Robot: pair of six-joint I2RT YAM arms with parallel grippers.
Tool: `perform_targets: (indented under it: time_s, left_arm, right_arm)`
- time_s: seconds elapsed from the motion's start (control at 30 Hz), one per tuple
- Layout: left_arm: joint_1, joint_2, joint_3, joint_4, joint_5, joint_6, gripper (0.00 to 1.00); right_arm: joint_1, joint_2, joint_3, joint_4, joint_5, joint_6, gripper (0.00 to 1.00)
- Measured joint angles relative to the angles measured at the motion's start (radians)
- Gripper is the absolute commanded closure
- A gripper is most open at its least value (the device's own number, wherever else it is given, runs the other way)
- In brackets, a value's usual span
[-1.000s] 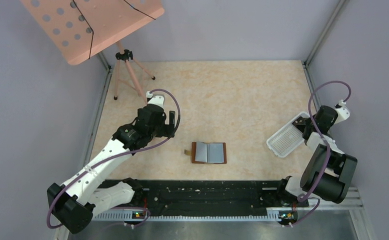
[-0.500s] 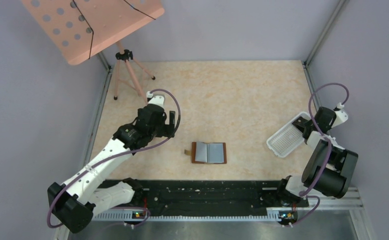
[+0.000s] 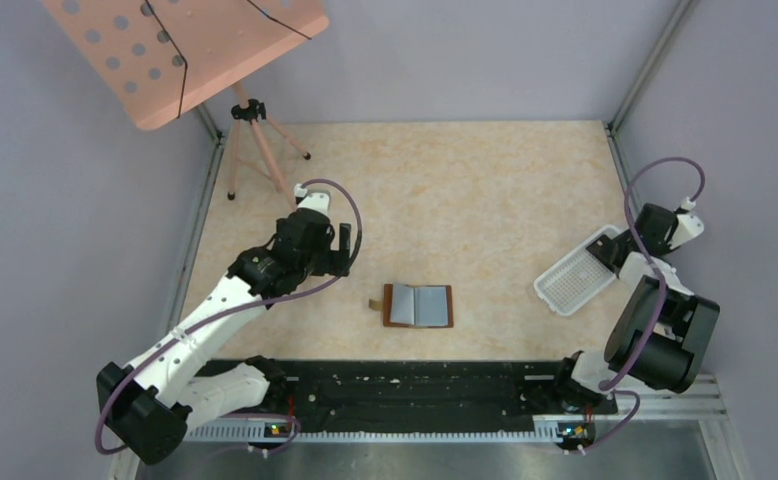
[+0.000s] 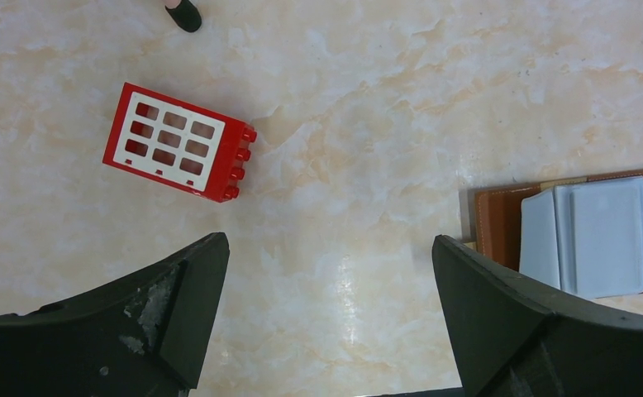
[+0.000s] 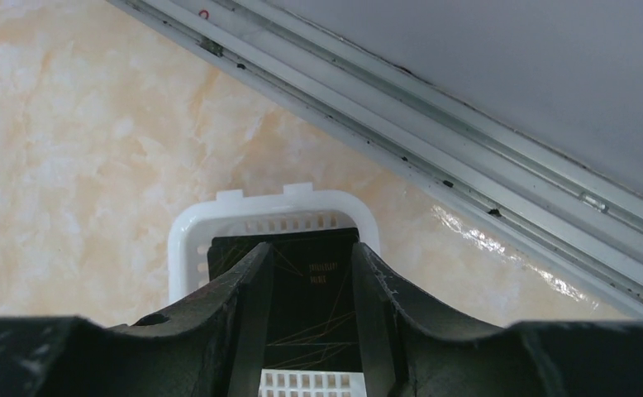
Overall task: Take the credit cards out of the card holder
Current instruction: Place the credit card in the storage box.
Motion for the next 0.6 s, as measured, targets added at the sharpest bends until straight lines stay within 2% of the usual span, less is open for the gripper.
perform_targets:
  time_s: [0.27,0.37,0.47,0.6]
  left_arm:
    - [0.0,0.014,0.0,-0.01,0.005,-0.006,0.02]
    - [0.0,0.014,0.0,-0.012,0.005,-0.006,0.02]
    - [0.0,0.014,0.0,-0.012,0.005,-0.006,0.02]
    - [0.0,0.016,0.0,-0.012,0.006,-0.01,0.03]
  right_arm:
    - [0.0,0.0,0.089,-0.088,-0.008,-0.011,0.58]
    - [0.0,0.001,0.152,-0.163,-0.034,-0.006,0.71]
    - [0.001,0.002,0.193,-0.219,-0.072,0.006,0.94]
    - [0.002,-0.006,0.171,-0.256,-0.131,0.023,0.99]
